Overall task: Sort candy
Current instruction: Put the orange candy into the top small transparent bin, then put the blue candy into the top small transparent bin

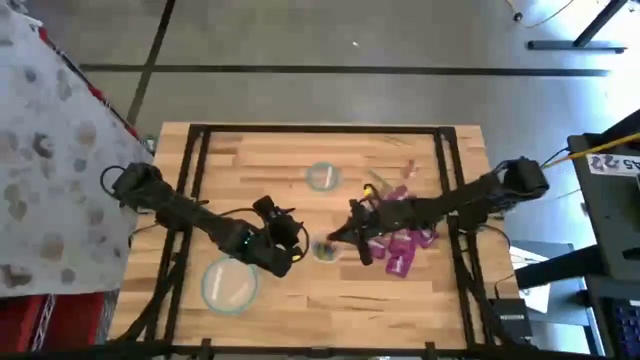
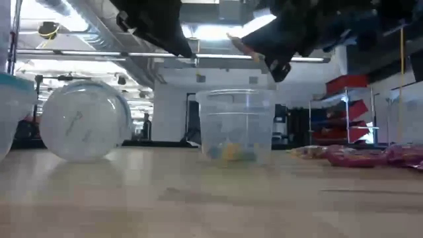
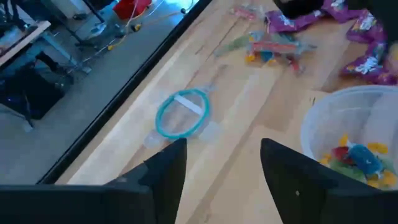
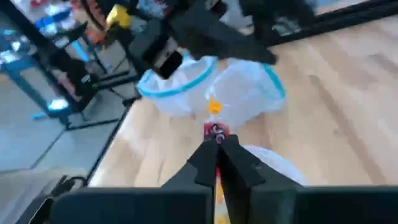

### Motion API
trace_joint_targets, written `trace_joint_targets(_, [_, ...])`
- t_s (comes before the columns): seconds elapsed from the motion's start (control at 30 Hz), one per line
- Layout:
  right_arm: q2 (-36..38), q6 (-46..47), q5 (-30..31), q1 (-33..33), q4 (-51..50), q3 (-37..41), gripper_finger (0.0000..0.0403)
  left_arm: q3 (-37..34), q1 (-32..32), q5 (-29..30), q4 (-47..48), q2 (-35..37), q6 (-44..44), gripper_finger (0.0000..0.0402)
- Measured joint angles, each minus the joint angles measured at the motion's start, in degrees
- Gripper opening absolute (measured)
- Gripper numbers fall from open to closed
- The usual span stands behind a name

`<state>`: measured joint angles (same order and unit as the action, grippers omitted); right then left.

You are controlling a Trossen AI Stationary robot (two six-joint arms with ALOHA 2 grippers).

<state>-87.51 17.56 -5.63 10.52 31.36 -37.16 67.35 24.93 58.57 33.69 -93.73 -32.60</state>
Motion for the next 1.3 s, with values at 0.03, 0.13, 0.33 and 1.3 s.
trace_joint_targets(0.03, [-0.35,-0.26,0.0,0.0,-2.03,-0.87,0.0009,0.02,0.0,0.02,-0.03,0.0,0.0,0.0189])
trace_joint_targets(0.13, [-0.54,-0.92,0.0,0.0,-8.4,-2.7,0.0038,0.0,0.0,0.0,0.0,0.0,0.0,0.0189])
trace_joint_targets(0.33, [-0.34,-2.61,0.32,-0.04,-10.75,-4.13,0.0122,0.01,-0.08,0.04,-0.13,0.0,0.0,0.0189])
trace_joint_targets(1.3, [-1.4,-14.73,7.84,-30.42,-66.05,-9.75,0.0152,0.0,-0.04,-0.53,-0.11,0.0,-0.46,0.0189])
